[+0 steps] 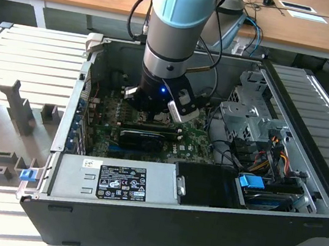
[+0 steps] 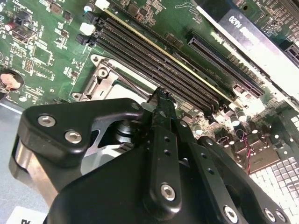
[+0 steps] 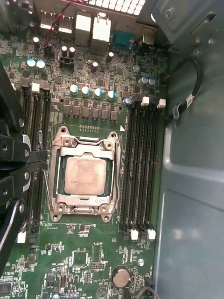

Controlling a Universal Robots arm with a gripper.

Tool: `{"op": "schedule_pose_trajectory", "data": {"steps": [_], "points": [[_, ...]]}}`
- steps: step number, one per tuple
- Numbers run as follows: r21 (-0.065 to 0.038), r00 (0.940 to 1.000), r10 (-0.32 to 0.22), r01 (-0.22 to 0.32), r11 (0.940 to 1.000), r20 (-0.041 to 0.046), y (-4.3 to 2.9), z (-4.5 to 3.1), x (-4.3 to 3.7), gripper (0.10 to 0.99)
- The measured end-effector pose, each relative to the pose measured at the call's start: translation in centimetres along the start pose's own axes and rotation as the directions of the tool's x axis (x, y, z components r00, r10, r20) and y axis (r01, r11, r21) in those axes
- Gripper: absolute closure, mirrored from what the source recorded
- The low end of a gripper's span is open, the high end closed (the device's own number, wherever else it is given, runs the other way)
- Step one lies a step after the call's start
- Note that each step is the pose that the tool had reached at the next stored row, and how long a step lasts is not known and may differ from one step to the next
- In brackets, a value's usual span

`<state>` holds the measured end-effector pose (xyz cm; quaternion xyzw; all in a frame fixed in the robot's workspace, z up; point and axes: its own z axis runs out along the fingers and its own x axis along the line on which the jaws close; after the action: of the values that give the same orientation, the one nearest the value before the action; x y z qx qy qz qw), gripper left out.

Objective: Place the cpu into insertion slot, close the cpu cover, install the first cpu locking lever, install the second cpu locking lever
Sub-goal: 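Install the second cpu locking lever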

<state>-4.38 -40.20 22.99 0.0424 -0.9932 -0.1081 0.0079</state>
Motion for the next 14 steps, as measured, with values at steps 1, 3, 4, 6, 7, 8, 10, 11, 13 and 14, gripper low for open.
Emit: {"op": "schedule_pose_trajectory", "data": {"steps": [1,3,4,6,7,8,10,11,13,14], "points": [[-0.002,1.0000,0.000,0.000,1.0000,0.0001,-0.02,0.06,0.01,0.980],[-0.003,1.0000,-0.002,0.002,1.0000,-0.0002,-0.02,0.10,0.00,0.980],[-0.003,1.0000,-0.005,0.005,1.0000,-0.0008,-0.02,0.12,0.00,0.980],[-0.003,0.9999,-0.010,0.010,0.9999,-0.0018,-0.03,0.15,0.00,0.980],[-0.005,0.9999,-0.011,0.011,0.9999,-0.0020,-0.06,0.16,0.08,0.980],[-0.006,0.9999,-0.011,0.011,0.9999,-0.0018,-0.08,0.16,0.15,0.980],[-0.010,0.9999,-0.013,0.012,0.9999,-0.0018,-0.14,0.19,0.32,0.980],[-0.010,0.9999,-0.014,0.014,0.9999,-0.0018,-0.15,0.23,0.37,0.980],[-0.019,0.9997,-0.026,0.026,0.9995,-0.0037,-0.21,0.49,0.63,0.980],[-0.021,0.9996,-0.028,0.028,0.9994,-0.0039,-0.22,0.59,0.69,0.980]]}}
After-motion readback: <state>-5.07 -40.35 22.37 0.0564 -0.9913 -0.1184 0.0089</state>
